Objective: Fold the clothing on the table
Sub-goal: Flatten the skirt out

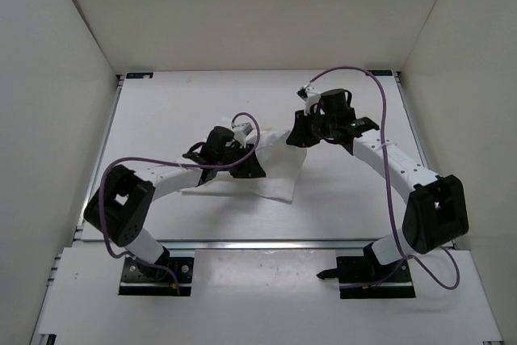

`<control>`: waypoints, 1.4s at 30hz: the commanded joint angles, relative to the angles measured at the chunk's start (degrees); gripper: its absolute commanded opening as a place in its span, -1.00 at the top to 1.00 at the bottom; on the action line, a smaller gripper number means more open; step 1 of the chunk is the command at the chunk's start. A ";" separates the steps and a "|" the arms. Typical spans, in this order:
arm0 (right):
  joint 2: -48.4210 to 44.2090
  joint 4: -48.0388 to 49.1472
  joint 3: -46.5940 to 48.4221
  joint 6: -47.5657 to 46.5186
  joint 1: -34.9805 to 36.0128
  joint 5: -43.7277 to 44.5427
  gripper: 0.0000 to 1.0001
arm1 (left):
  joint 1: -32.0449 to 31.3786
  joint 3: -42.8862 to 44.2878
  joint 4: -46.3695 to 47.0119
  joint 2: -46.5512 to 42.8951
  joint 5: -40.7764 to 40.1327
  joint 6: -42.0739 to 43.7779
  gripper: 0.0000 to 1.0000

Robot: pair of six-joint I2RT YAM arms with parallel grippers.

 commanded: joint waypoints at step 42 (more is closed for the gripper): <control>-11.93 12.94 -30.94 24.69 -21.14 -13.42 1.00 | 8.13 8.14 -32.41 9.48 -18.17 11.69 1.00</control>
